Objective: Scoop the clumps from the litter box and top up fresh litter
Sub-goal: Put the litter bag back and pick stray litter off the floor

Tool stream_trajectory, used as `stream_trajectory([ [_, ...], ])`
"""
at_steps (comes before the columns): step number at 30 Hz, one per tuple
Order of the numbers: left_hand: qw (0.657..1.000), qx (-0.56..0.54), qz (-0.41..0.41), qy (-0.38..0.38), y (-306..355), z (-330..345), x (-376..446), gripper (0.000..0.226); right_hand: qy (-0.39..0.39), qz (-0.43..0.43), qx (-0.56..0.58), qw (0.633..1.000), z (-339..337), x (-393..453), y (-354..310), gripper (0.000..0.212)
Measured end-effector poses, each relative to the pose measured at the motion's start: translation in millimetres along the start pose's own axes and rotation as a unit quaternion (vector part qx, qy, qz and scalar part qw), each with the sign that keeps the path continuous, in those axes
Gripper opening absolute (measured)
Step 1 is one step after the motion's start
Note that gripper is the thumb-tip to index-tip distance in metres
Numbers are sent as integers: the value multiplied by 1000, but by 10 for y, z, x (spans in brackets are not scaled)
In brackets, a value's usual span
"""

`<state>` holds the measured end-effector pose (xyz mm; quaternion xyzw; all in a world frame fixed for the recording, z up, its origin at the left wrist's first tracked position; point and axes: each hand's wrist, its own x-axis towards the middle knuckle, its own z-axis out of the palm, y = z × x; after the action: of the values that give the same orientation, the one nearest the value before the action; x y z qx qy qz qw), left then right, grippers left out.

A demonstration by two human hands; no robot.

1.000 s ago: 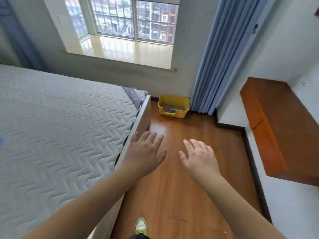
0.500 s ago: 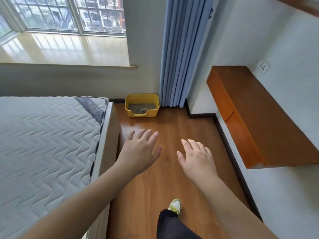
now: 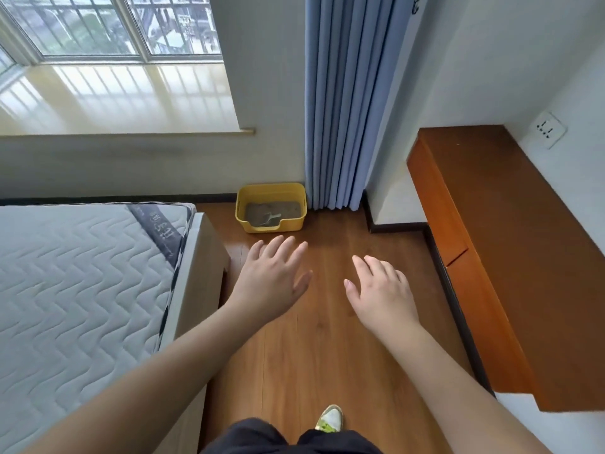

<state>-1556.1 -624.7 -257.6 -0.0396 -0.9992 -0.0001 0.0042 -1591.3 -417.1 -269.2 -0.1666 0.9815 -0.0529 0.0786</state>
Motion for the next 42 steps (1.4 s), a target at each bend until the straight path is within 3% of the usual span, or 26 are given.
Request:
stream_trajectory([
  [15, 999, -38, 5, -12, -1115, 452, 2009, 59, -73, 17, -6, 997, 281, 2202, -153, 57],
  [27, 995, -54, 56, -56, -1619, 931, 3685, 64, -27, 84, 16, 996, 415, 3790, 222, 56],
  [31, 993, -59, 71, -73, -1613, 1358, 4188, 69, -36, 88, 31, 995, 843, 4315, 502, 58],
  [37, 993, -80, 83, -26, -1670, 2267, 4883, 52, -55, 51, 32, 997, 1854, 5164, 959, 58],
  [42, 994, -69, 48, -63, -1624, 3291, 5239, 55, -75, 37, 36, 996, 2832, 5578, 1273, 57],
])
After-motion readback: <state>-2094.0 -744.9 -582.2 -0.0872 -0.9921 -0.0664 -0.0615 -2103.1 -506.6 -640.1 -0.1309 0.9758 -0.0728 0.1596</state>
